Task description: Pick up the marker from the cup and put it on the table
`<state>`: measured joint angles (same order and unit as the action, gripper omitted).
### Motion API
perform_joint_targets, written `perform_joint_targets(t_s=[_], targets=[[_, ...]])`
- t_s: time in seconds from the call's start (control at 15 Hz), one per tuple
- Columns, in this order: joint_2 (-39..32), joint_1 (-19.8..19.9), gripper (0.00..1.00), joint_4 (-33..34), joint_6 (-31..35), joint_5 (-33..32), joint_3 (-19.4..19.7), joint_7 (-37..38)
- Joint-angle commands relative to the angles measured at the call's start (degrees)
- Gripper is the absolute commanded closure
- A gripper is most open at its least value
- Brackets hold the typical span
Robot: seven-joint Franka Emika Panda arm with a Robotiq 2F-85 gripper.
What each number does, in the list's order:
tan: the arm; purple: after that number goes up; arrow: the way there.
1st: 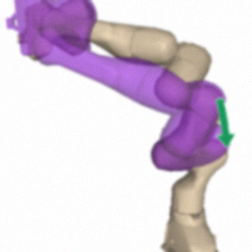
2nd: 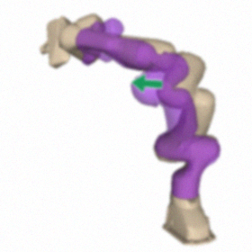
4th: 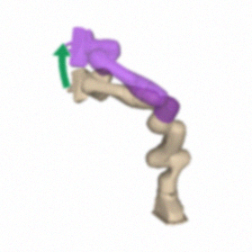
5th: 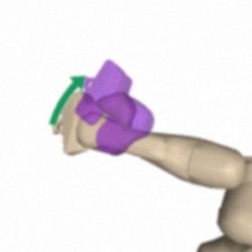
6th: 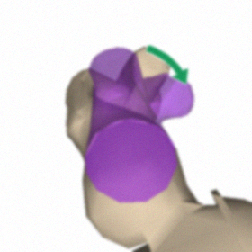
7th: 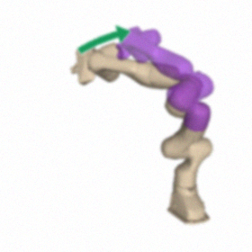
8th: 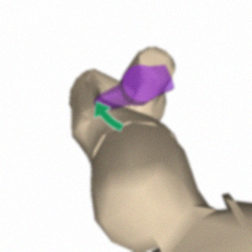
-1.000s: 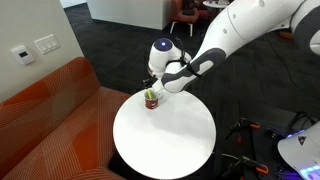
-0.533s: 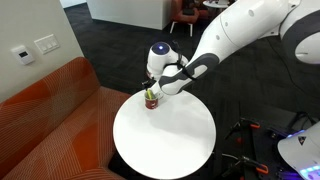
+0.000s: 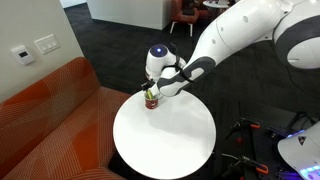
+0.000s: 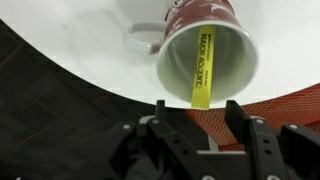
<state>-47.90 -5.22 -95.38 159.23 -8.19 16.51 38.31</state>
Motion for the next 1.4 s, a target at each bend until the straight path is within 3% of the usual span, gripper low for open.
perform_joint_targets(t_s=[0.0,1.13,1.2,1.33], targets=[[-1.34,-0.56,0.36,2.73,-2.68,1.79,0.65,-2.16],[-4.48,-0.09,0.43,7.64,-8.14,1.34,0.53,-1.92],[-4.61,-0.04,0.44,7.84,-8.31,1.33,0.51,-1.91],[-4.94,0.04,0.57,8.29,-8.51,1.34,0.48,-1.88]])
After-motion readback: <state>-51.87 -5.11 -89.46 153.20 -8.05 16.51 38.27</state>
